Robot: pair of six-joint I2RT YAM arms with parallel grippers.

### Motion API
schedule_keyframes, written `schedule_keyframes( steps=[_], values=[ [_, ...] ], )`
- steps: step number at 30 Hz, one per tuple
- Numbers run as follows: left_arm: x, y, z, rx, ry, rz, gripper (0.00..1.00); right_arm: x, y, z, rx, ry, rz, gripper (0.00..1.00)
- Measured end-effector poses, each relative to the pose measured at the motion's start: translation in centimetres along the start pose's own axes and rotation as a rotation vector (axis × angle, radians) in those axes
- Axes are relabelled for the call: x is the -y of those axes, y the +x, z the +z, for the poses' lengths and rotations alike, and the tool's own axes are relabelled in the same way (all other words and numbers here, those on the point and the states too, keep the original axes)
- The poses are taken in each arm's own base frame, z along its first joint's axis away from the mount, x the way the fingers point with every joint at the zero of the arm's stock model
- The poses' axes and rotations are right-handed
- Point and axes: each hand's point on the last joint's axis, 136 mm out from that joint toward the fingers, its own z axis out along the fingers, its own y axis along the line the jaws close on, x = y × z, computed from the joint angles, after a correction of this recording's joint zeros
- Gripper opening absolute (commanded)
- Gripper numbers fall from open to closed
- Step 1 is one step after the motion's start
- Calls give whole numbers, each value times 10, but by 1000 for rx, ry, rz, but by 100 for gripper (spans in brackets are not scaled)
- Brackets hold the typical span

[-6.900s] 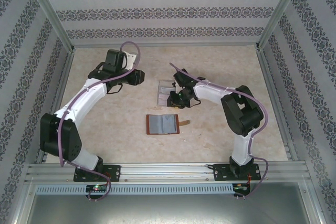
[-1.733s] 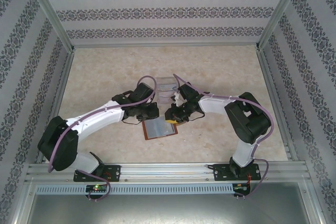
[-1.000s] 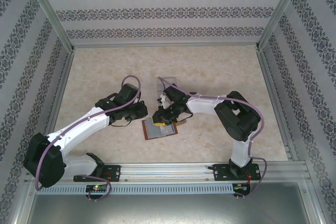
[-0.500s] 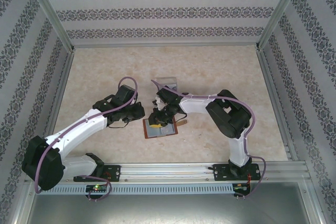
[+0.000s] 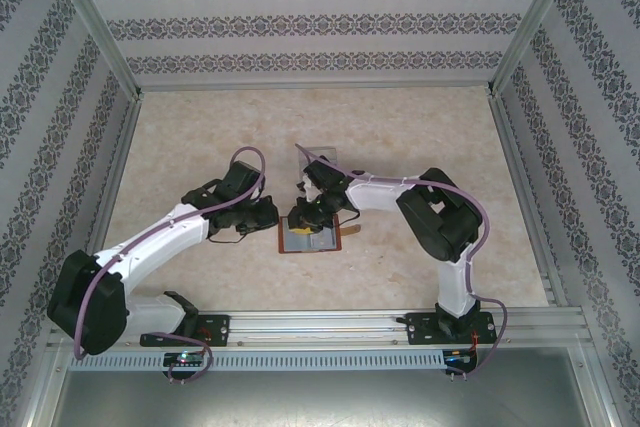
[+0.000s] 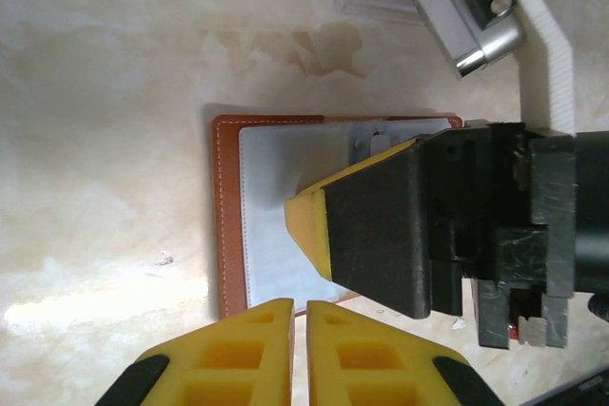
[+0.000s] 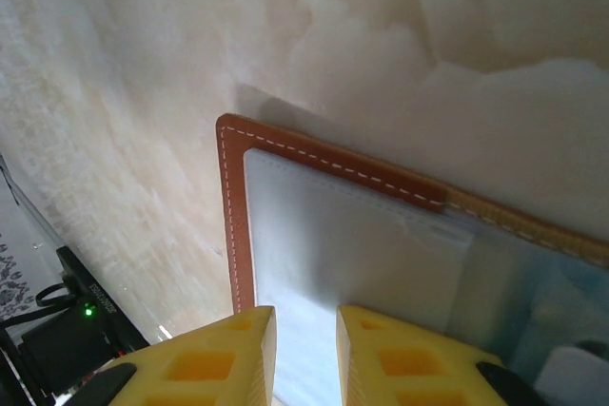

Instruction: Take the credit cards out of the card holder

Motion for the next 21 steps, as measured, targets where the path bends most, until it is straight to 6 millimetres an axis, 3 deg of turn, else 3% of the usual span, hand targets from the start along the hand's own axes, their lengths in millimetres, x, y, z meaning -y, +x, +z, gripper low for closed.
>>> schedule_keyframes(
  steps=[5, 9, 17, 21],
  values=[
    [7, 1, 13, -37, 37, -2, 12, -13, -7, -27, 56, -36, -17, 26],
    [15, 3, 24, -73, 82, -5, 13, -10, -10, -47, 95, -47, -4, 26],
    [24, 10, 61, -181, 135, -31, 12, 47, 4, -62, 103, 45, 98, 26],
    [29, 11, 74, -215, 161, -37, 13, 66, 9, -63, 101, 91, 127, 26]
  ],
)
